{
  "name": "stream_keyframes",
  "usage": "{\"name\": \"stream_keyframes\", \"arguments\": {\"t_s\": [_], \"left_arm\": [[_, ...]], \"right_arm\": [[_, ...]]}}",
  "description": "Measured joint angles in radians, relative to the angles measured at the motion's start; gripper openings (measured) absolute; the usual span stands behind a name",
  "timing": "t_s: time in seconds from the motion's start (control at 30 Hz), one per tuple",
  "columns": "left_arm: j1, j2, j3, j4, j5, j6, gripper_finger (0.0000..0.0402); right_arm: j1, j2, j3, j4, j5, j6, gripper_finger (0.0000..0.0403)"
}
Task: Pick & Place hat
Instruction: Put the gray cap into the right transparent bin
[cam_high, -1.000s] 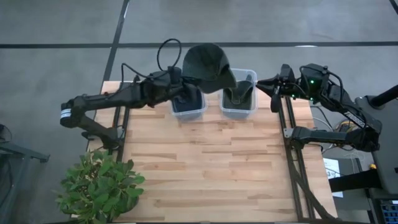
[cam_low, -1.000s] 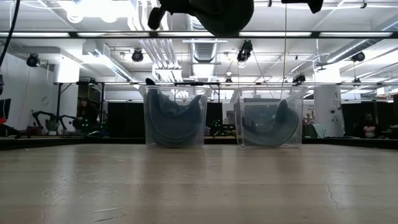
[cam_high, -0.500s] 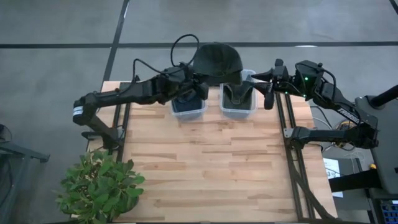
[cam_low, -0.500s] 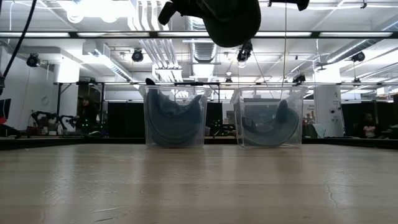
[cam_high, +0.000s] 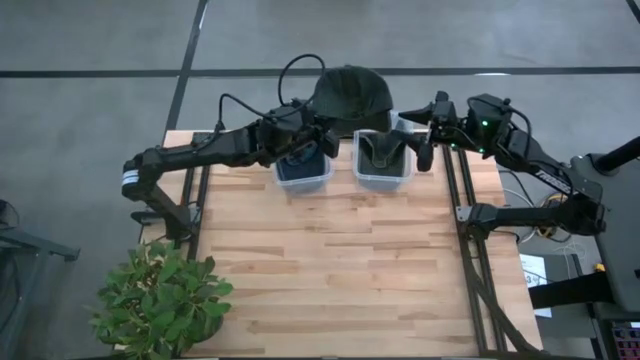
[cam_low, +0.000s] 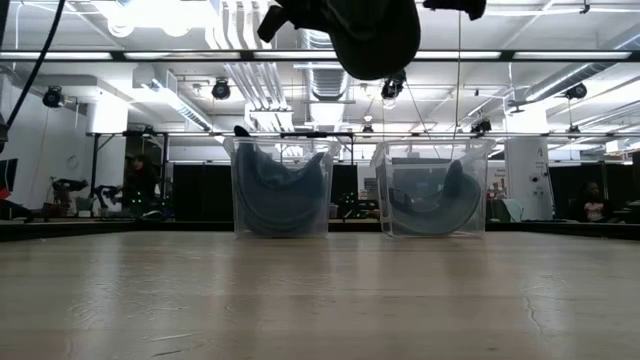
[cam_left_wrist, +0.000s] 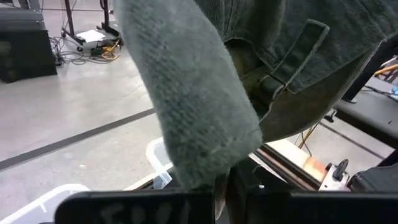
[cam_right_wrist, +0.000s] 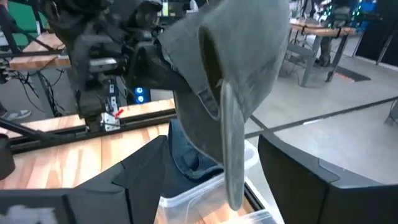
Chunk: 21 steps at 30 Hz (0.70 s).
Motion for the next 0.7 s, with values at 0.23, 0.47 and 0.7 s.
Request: {"name": "stream_keyframes", "arguments": {"t_s": [0.23,0.47,0.7], "left_arm": [[0.000,0.001,0.000,0.008,0.014,-0.023,0.0005],[0.000,0.002,0.000,0.009,0.018,-0.034,0.0005],[0.000,0.002,0.000,0.009,0.021,-0.035,0.0005]], "right_arm": [[0.000,0.062,0.000,0.077,0.000,-0.005,0.0256],[0.000,0.115,0.000,0.171,0.001,-0.006,0.0246],[0.000,0.133,0.000,0.177,0.048,0.005,0.0172]]}}
